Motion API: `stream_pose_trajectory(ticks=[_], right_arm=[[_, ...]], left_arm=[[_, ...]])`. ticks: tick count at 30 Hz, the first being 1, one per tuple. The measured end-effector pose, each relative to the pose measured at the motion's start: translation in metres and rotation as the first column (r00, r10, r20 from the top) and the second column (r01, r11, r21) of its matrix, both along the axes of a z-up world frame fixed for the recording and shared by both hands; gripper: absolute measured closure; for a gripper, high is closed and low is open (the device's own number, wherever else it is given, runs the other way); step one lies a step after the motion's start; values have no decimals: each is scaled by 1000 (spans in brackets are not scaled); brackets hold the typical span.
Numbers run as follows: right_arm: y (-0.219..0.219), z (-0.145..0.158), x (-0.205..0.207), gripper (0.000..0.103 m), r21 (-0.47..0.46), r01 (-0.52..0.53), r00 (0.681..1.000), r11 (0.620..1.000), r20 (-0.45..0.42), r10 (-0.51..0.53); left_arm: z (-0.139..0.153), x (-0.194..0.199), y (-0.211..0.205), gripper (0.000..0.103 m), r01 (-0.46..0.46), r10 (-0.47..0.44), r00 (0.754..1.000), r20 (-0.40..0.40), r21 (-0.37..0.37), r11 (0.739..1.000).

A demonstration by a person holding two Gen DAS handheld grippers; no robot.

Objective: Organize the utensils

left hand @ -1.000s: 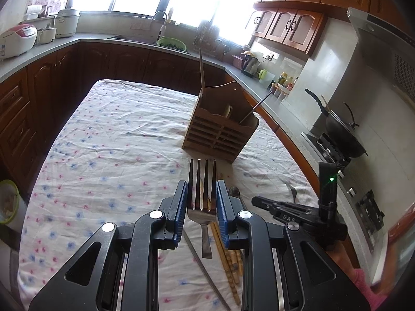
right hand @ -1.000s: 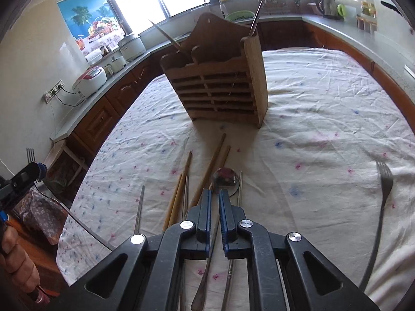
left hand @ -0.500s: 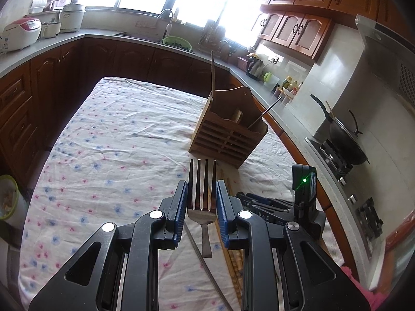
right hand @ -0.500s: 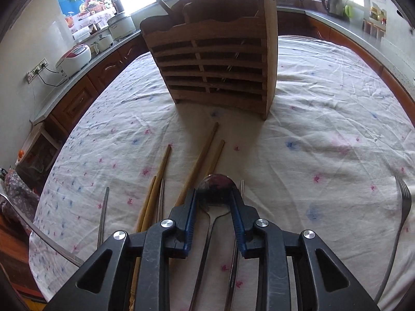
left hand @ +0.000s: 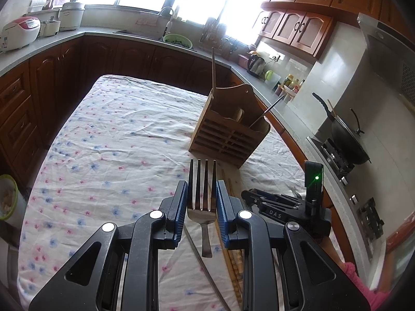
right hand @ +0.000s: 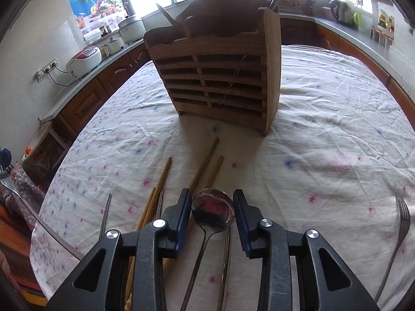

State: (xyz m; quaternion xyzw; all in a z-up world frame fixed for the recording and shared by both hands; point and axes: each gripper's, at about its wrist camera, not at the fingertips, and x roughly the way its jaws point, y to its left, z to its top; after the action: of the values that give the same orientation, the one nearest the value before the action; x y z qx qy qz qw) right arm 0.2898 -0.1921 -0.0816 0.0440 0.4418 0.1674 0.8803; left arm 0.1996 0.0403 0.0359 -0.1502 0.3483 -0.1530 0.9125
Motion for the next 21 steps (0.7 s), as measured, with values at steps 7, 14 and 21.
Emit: stream_pose_trajectory(ticks=[7,14,21], right_arm=[[-17,43,-20,70,64,38,994,997,95,-44],[-24,87,-24,70,94,53,978,994,198,-71],[-27,95,-20,70,108,59,973,992,215,-81]], left_arm=[[11,-1,-9,83,19,-19,999,30,5,1000],[24,4,-16,83,29,-29,998,64,8,1000],[31,7,-17,83,29,-29,996,79,7,1000]])
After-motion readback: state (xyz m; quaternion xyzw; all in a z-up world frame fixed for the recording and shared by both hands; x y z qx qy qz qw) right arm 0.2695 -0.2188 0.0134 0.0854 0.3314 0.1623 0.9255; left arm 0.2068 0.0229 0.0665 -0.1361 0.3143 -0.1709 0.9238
